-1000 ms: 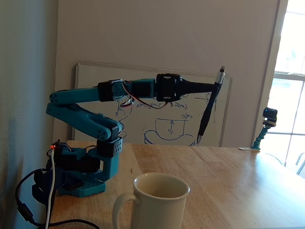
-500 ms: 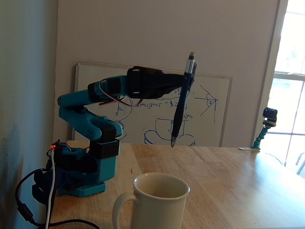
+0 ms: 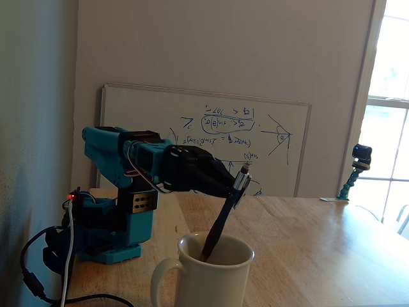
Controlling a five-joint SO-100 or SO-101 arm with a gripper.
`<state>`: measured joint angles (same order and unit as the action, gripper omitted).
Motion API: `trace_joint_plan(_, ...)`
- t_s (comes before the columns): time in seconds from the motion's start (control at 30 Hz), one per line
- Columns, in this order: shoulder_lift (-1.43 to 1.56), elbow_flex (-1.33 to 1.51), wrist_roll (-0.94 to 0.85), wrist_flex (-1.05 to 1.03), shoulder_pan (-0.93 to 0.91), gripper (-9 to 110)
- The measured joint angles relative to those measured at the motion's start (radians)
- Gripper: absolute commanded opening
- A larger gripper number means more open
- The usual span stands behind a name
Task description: Grasp a pen and put it in a mug.
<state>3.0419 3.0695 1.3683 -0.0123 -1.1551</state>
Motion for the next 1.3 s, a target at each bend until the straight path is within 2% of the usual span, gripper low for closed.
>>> trace_joint_plan(0.2, -0.002, 0.014, 0.0, 0.0, 0.0, 4)
trace_joint_plan(0.4, -0.002, 0.014, 0.0, 0.0, 0.0, 15)
trace_joint_plan(0.57, -0.002, 0.0, 0.0, 0.0, 0.018, 14)
trace_joint_plan(0.7, -0.002, -0.101, -0.08, 0.0, 0.091, 14)
trace_joint_plan(0.87, -0.002, -0.178, -0.344, 0.0, 0.179, 14)
trace_joint_plan(1.3, -0.051, -0.183, -1.348, 0.0, 0.515, 19)
